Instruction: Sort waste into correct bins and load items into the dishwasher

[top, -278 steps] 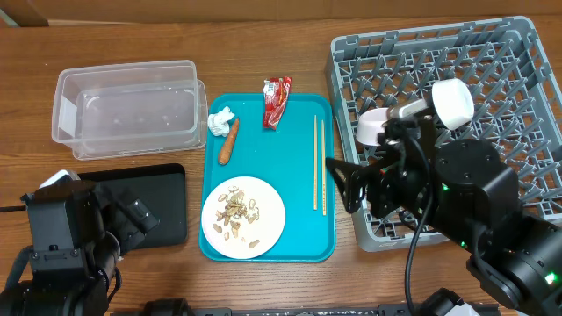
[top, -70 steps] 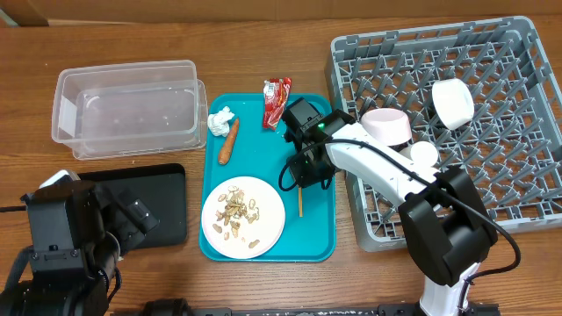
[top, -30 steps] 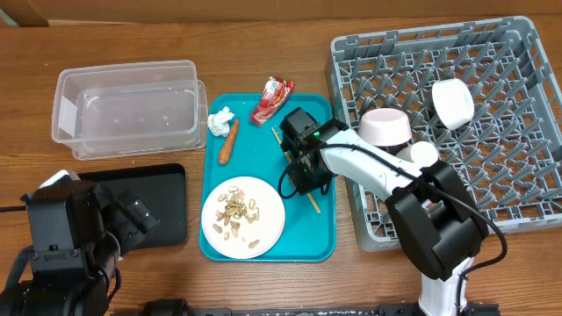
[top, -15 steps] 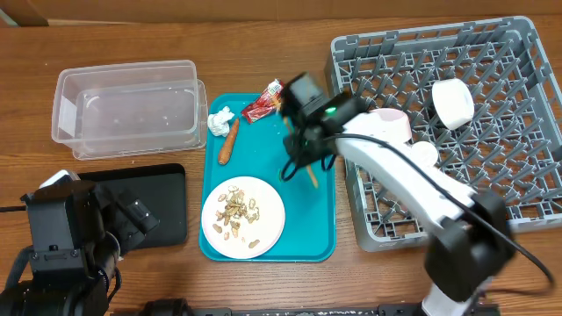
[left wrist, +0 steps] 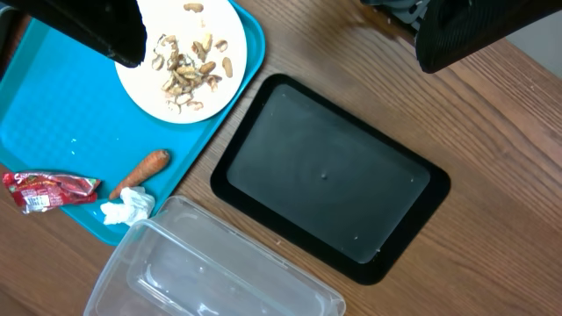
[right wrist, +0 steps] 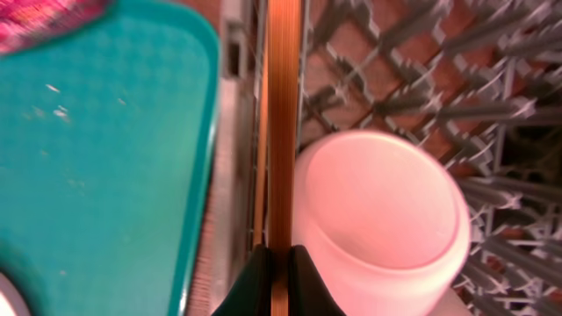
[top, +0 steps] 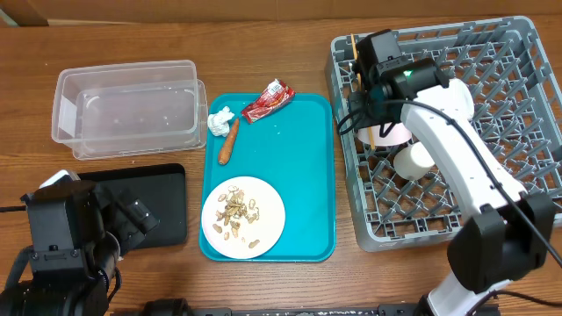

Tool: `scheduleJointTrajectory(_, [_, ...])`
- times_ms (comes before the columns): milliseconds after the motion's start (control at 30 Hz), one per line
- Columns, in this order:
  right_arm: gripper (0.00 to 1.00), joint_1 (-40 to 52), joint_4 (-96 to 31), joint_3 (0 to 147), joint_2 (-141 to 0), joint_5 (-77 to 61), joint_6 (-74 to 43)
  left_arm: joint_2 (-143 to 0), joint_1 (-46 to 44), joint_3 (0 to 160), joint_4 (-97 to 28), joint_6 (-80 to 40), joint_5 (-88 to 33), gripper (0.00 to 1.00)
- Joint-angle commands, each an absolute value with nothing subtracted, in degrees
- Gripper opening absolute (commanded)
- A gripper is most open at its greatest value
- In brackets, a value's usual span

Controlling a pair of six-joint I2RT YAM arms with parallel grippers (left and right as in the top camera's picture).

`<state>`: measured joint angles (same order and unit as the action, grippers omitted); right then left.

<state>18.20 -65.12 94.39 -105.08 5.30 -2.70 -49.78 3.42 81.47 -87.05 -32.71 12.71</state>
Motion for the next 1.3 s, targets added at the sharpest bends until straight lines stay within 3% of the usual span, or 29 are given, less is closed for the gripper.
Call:
scheduleJointTrajectory(0, [0.04, 18.3, -65.5, 94.1, -106.3, 1.4, -0.6, -49.9, 3.7, 82.2, -87.0, -33.3, 13.9, 1.00])
scheduleJointTrajectory(67, [0.08, 18.6, -65.5, 94.1, -106.5, 1.6, -0.6, -49.9, 3.7, 82.2, -87.0, -33.3, 13.9, 1.00])
scheduleJointTrajectory(100, [0.14, 18.6, -65.5, 94.1, -106.5, 1.8, -0.6, -49.9, 3.7, 82.2, -87.0, -33.3, 13.9, 1.00])
scheduleJointTrajectory(167, [0.36, 18.7, -65.7, 94.1, -106.5, 1.8, -0.8, -49.9, 3.7, 82.2, -87.0, -33.3, 13.9, 1.00])
scheduleJointTrajectory(300, [0.51, 18.7, -67.3, 94.5, -105.9, 1.8, -2.8, -49.9, 3.7, 82.2, -87.0, -33.3, 13.9, 1.00])
scheduleJointTrajectory(533, [0.53, 22.0, -68.0, 95.0, -94.9, -3.7, -5.1, -49.9, 3.7, 82.2, -87.0, -33.3, 13.9, 1.00])
scheduleJointTrajectory(600, [0.59, 24.1, -67.7, 95.0, -90.0, -4.3, -6.3, -49.9, 3.7, 82.2, -87.0, -33.3, 13.9, 1.00])
scheduleJointTrajectory(633, [0.68, 25.2, -67.6, 95.0, -87.4, -4.2, -6.4, -49.9, 3.7, 82.2, -87.0, -33.3, 13.9, 1.00])
scheduleJointTrajectory(667, [1.00, 26.3, -67.7, 95.0, -85.0, -4.2, -6.4, -49.9, 3.7, 82.2, -87.0, -33.3, 13.9, 1.00])
scheduleJointTrajectory(933, [1.00, 33.7, -68.1, 95.0, -71.2, -4.7, -5.9, -49.9, 3.7, 82.2, -87.0, -33.3, 13.9, 1.00])
scheduleJointTrajectory(1267, [1.00, 30.8, -71.5, 95.0, -56.6, 4.4, -6.0, -49.9, 3.7, 82.2, -87.0, -33.3, 13.9, 1.00])
